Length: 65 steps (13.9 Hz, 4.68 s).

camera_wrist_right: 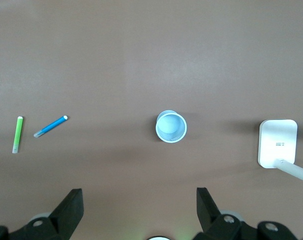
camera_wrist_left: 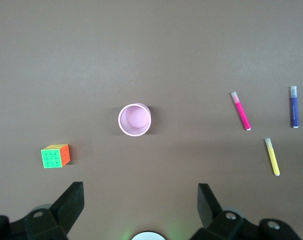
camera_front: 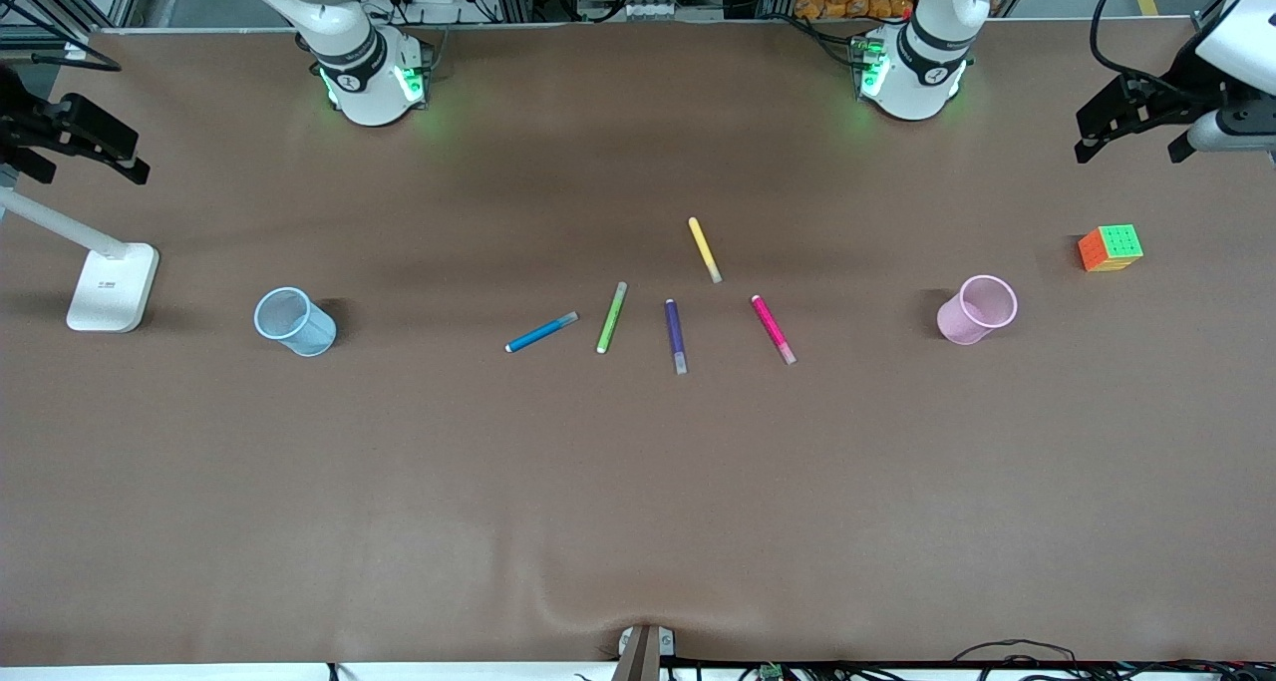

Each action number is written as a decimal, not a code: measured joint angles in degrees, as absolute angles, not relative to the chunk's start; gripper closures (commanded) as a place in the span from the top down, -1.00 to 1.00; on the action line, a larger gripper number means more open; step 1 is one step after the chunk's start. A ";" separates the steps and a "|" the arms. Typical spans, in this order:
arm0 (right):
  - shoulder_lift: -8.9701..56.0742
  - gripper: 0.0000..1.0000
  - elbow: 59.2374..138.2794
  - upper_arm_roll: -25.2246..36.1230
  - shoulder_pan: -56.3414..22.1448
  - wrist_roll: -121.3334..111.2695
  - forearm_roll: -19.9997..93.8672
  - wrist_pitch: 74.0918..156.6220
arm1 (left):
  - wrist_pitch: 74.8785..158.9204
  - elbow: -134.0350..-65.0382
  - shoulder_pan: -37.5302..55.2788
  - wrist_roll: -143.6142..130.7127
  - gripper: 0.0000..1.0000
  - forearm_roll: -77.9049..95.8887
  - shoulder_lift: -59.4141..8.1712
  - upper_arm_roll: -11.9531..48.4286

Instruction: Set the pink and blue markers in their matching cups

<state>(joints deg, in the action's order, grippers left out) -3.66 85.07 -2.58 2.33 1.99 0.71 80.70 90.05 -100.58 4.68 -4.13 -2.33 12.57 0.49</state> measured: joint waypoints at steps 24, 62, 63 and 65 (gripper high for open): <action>-2.76 1.00 85.17 -2.38 3.07 1.98 0.67 80.77 | 85.52 -99.03 4.35 -6.27 1.00 -2.35 11.38 0.30; 0.68 1.00 85.39 -1.72 3.21 1.99 0.69 80.79 | 95.33 -101.32 10.38 -29.22 1.00 5.89 -19.49 7.94; 0.74 1.00 85.39 -1.65 3.21 1.99 0.69 80.79 | 97.17 -101.28 11.42 -31.84 1.00 5.90 -20.88 8.01; 0.89 1.00 85.39 -1.65 3.20 1.99 0.69 80.79 | 100.37 -101.17 13.42 -36.13 1.00 5.97 -22.96 8.08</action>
<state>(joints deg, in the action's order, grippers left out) 0.89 85.39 -1.65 3.20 1.99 0.69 80.79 100.37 -101.17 13.42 -36.13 5.97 -22.96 8.08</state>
